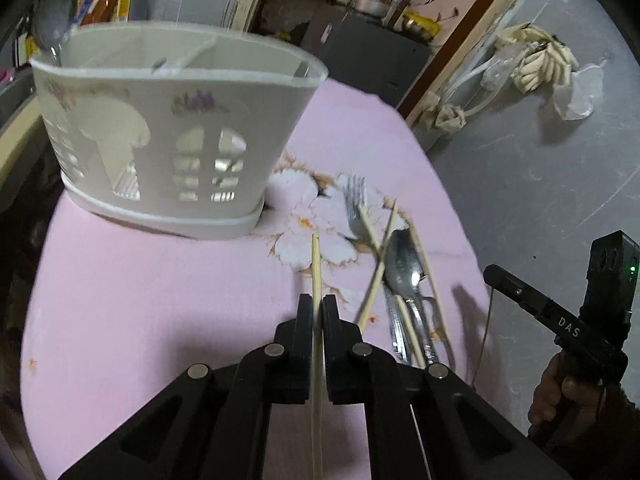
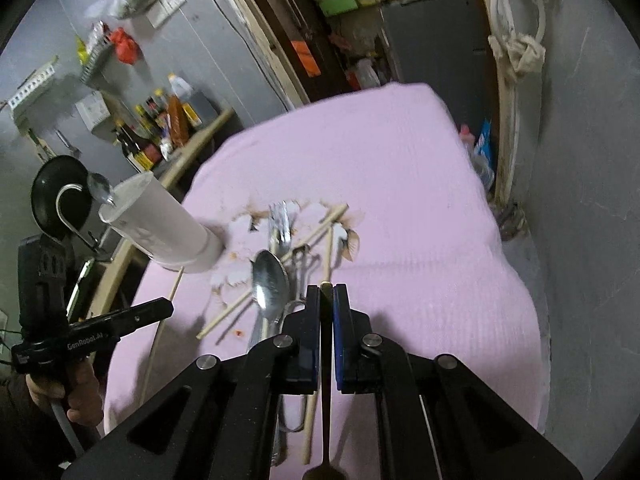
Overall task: Organize utensils
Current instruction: 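Grasp a wooden chopstick with the left tool while the right tool grasps the gold spoon, then lift both utensils over the white caddy and release them inside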
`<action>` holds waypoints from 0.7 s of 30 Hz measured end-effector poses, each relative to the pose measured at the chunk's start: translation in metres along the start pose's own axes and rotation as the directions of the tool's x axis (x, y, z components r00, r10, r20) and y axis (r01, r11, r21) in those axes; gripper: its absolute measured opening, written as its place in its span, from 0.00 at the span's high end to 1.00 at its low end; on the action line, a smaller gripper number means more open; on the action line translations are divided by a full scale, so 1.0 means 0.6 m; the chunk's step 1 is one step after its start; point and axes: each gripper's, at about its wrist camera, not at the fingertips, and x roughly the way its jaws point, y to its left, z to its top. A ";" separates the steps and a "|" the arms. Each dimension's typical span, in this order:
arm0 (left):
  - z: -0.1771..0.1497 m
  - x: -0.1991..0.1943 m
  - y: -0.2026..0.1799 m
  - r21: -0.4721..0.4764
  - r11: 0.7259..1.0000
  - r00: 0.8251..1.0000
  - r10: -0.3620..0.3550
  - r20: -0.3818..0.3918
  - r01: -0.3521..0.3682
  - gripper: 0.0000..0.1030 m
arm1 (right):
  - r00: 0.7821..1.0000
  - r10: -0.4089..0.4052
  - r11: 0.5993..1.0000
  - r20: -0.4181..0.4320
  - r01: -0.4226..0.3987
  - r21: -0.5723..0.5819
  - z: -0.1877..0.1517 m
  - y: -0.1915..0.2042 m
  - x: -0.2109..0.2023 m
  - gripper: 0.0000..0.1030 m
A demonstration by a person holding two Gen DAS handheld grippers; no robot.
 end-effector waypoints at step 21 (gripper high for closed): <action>0.150 -0.240 0.053 0.007 1.000 0.862 0.011 0.507 -0.017 0.95 | 0.942 0.082 0.987 0.325 -0.030 -0.160 0.081 0.202 -0.136 0.95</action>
